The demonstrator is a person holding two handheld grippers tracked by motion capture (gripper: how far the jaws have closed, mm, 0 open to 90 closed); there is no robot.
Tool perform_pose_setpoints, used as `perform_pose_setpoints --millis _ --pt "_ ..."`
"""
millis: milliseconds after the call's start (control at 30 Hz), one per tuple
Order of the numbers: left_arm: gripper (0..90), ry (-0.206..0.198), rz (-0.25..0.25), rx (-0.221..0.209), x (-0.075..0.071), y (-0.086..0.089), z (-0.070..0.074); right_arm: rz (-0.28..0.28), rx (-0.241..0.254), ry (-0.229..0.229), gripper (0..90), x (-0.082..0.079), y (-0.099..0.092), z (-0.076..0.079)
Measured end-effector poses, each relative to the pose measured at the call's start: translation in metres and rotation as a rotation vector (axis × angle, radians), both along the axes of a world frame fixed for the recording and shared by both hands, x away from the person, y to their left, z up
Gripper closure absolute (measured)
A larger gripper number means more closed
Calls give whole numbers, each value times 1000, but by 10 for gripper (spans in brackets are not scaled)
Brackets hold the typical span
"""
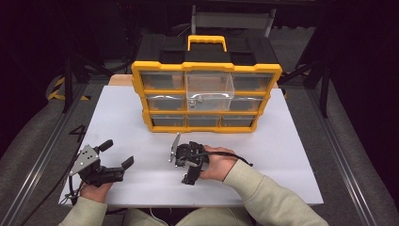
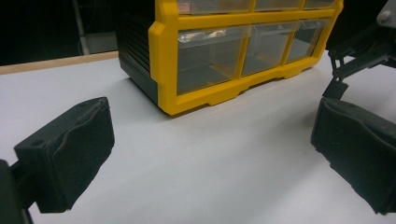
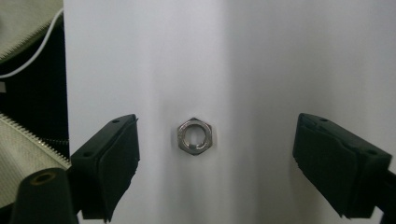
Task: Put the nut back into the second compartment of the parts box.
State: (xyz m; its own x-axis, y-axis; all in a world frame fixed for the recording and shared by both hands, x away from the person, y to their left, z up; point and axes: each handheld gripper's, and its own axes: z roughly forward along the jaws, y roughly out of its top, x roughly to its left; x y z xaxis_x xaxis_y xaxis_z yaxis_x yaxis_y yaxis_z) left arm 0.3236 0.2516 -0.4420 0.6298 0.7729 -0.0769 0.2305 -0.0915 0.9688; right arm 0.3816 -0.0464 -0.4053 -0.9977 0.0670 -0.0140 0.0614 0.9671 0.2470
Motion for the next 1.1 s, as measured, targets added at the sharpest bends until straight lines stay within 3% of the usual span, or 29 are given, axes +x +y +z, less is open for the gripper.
perform_pose_setpoints --millis 333,633,867,1100 --pt "3 -1 -2 -1 1 -1 0 17 -23 28 382 -4 2 -15" --pt "3 3 -3 -2 1 -1 0 19 -19 30 694 -5 2 -19" --pt "3 -1 -1 -3 1 0 0 41 -35 51 699 -6 -1 -13" --pt "3 0 1 -4 0 0 1 49 -21 41 699 -10 -6 16"
